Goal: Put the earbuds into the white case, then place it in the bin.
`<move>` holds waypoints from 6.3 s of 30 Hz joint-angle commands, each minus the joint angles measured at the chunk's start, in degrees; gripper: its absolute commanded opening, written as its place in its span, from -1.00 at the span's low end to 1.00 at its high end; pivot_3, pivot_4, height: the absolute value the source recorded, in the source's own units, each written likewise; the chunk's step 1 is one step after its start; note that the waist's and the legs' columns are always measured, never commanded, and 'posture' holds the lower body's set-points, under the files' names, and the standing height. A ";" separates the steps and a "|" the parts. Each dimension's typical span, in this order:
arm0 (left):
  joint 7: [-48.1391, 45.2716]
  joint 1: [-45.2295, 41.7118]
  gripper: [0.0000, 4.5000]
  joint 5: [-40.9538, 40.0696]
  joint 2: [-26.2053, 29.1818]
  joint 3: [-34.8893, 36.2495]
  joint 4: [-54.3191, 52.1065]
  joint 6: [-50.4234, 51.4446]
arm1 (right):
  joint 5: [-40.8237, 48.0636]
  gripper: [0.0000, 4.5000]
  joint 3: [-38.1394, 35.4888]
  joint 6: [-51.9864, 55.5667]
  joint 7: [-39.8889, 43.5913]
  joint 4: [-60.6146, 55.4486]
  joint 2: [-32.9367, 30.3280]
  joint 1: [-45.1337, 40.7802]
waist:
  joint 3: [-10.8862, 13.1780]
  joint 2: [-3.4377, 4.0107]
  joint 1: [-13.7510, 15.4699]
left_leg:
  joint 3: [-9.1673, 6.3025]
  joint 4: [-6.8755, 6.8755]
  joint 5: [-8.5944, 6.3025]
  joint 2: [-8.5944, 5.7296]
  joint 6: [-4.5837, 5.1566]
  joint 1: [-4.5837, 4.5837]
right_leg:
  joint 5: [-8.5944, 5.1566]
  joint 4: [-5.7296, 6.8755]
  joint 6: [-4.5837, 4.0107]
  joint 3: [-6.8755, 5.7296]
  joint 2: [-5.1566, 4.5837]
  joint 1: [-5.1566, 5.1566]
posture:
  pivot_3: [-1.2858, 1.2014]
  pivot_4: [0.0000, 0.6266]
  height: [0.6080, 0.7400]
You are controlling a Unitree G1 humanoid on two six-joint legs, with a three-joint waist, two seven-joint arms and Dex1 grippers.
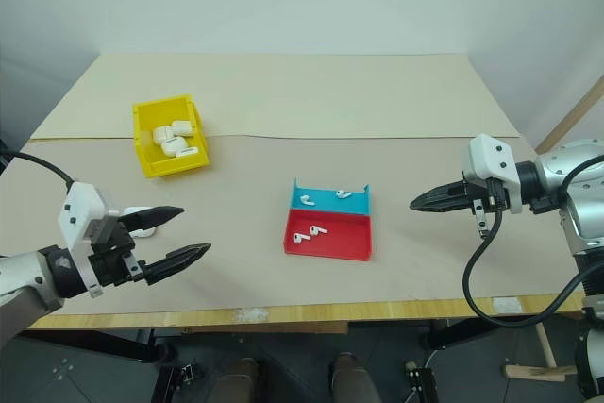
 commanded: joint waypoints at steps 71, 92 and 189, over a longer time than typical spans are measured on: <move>78.08 -39.79 1.00 -60.68 30.22 -30.55 37.91 24.00 | 4.24 0.98 -18.38 22.74 -14.90 -39.28 -2.67 28.60 | -0.01 -0.18 0.54 | -0.06 -0.01 0.00 -0.07 -0.03 0.00 | -0.08 0.11 0.03 -0.04 -0.02 -0.05 | 0.03 -0.52 1.00; 80.49 -59.60 1.00 -53.24 15.67 -45.67 62.71 36.49 | 6.88 0.98 -26.31 30.42 -19.19 -48.03 -2.59 39.66 | -0.05 -0.30 1.85 | -0.13 0.02 0.12 -0.16 -0.22 -0.04 | -0.08 0.13 0.05 -0.06 -0.08 -0.01 | 0.03 -0.52 1.00; -1.02 -17.37 0.25 3.39 -13.72 -10.21 4.10 -18.64 | 3.96 1.00 -22.19 24.96 -15.07 -38.34 -6.95 26.01 | -0.28 -0.51 1.67 | -0.10 0.05 0.09 -0.14 -0.17 -0.05 | -0.08 0.02 0.09 -0.05 -0.09 0.08 | 0.03 -0.52 1.00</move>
